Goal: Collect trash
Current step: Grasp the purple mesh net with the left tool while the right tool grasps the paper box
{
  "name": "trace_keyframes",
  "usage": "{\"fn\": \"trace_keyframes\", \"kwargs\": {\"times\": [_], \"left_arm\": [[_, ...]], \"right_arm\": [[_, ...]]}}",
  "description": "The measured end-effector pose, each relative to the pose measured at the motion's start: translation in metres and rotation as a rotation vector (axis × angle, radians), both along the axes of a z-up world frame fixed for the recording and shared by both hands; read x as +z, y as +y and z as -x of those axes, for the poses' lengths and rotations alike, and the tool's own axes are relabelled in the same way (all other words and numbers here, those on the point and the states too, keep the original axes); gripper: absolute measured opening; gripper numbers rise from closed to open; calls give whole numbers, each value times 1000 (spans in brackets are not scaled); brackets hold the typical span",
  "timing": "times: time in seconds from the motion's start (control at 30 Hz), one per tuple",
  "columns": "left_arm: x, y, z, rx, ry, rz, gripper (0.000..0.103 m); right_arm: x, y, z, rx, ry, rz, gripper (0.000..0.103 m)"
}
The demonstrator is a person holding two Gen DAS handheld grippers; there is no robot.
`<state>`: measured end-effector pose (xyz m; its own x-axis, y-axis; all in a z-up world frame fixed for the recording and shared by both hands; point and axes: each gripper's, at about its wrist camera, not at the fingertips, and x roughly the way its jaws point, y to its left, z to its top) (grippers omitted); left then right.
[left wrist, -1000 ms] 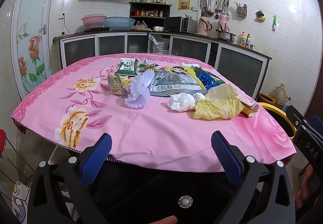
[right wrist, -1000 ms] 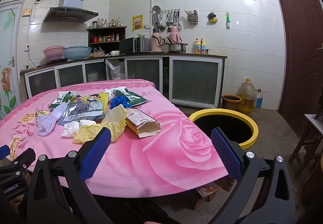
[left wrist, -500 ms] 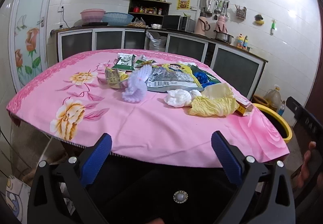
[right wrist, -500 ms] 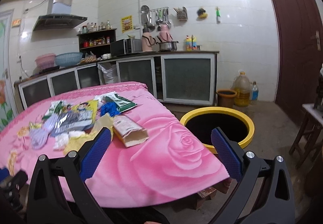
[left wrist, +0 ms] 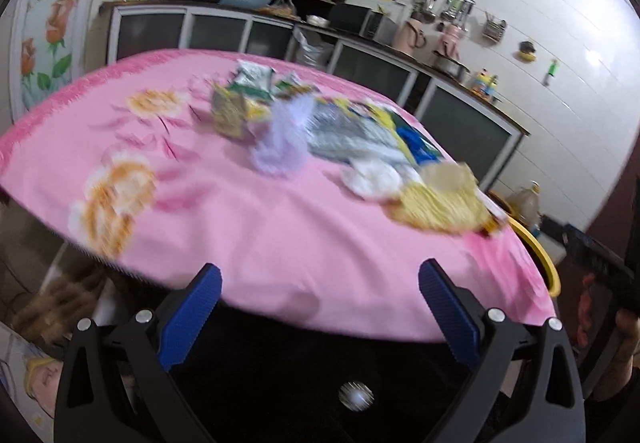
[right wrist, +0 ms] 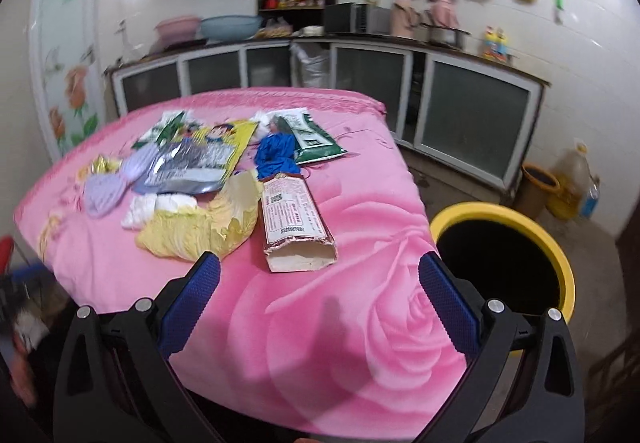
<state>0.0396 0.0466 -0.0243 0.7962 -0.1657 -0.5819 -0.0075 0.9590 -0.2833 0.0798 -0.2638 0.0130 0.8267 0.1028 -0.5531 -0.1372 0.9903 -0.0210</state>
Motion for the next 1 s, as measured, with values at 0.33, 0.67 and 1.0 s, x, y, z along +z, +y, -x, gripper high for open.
{"fn": "trace_keyframes", "kwargs": {"times": [0.33,0.67,1.0], "left_arm": [[34,35,-66,-28,77,-167,95],[18,17,-117,-159,185,-181,95],[1,13,-148,-196,252,-153,95]], "right_arm": [[-14,-6,-29,105,73,-11,96],[-17,-2,-57,233,135,74,95],[-23,8,-86,301,191,106,95]]}}
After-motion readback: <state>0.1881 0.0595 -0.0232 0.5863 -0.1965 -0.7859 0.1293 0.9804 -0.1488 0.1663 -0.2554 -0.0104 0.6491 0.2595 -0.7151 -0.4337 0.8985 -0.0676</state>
